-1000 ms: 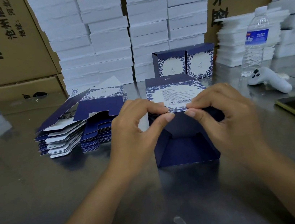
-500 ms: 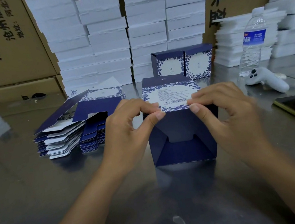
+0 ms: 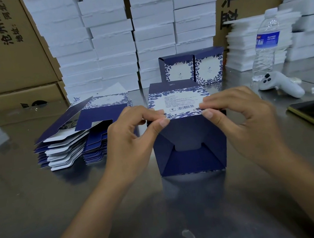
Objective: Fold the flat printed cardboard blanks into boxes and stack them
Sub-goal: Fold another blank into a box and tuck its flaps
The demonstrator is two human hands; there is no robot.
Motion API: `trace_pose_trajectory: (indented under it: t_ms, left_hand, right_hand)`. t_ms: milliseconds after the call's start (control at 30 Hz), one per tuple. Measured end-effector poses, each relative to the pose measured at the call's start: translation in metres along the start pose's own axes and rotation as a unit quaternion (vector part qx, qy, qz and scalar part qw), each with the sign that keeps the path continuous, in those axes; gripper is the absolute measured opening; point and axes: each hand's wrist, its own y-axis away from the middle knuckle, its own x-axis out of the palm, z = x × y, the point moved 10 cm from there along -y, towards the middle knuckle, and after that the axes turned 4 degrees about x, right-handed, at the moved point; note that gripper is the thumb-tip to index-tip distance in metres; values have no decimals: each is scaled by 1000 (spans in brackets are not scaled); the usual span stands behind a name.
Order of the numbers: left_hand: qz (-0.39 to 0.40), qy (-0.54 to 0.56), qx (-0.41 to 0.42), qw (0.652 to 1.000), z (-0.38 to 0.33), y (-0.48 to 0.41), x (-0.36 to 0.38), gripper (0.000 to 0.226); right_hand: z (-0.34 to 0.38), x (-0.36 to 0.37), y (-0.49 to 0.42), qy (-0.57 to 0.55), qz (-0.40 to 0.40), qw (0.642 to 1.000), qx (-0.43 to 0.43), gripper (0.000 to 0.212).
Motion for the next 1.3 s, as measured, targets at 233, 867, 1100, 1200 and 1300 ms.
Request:
trace_pose_trajectory:
  t_ms: [233, 867, 1100, 1200, 1300]
  left_hand:
    - [-9, 19, -23, 1000, 11, 1, -4, 7]
    - [-19, 42, -58, 997, 21, 1, -4, 8]
    - [-7, 44, -72, 996, 26, 0, -4, 14]
    - [-15, 53, -67, 996, 25, 2, -4, 8]
    - [6, 19, -74, 997, 33, 10, 5, 32]
  right_hand:
    - [-10, 3, 1, -7, 0, 1000, 29, 14]
    - [-38, 10, 6, -73, 3, 989, 132, 17]
    - [-44, 14, 7, -104, 7, 982, 155, 22]
    - [-46, 16, 7, -128, 10, 978, 166, 20]
    - [-52, 31, 15, -160, 68, 963, 204, 20]
